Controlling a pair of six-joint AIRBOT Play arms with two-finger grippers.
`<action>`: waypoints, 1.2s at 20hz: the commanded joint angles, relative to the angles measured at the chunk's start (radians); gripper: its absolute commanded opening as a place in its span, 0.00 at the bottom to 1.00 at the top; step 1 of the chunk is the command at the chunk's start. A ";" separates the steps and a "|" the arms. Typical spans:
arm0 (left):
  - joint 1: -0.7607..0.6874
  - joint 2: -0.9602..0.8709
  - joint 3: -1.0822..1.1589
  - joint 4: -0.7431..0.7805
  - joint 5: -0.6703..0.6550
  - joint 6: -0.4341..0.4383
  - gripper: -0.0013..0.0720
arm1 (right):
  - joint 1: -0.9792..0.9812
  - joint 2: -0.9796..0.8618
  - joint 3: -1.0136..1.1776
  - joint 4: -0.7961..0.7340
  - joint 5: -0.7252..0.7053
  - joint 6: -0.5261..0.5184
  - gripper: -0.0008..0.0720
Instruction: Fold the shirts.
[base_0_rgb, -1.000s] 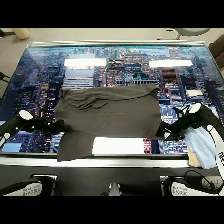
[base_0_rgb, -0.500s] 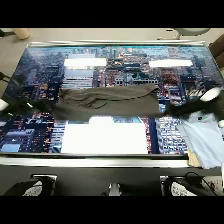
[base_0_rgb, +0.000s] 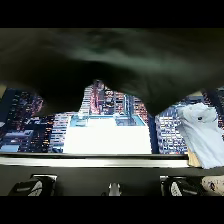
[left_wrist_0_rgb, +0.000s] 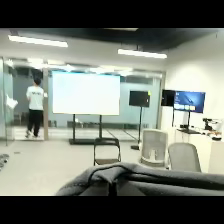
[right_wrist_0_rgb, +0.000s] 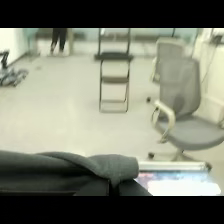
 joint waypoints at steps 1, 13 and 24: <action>0.000 0.005 0.069 0.039 -0.081 -0.033 0.05 | 0.000 0.043 0.040 -0.049 0.040 0.031 0.05; -0.029 -0.479 -0.406 0.154 -0.394 -0.010 0.05 | 0.072 -0.712 -0.157 -0.056 0.492 0.061 0.05; -0.044 -0.947 -0.512 -0.084 0.233 -0.011 0.05 | 0.174 -1.062 -0.169 -0.045 -0.291 0.259 0.05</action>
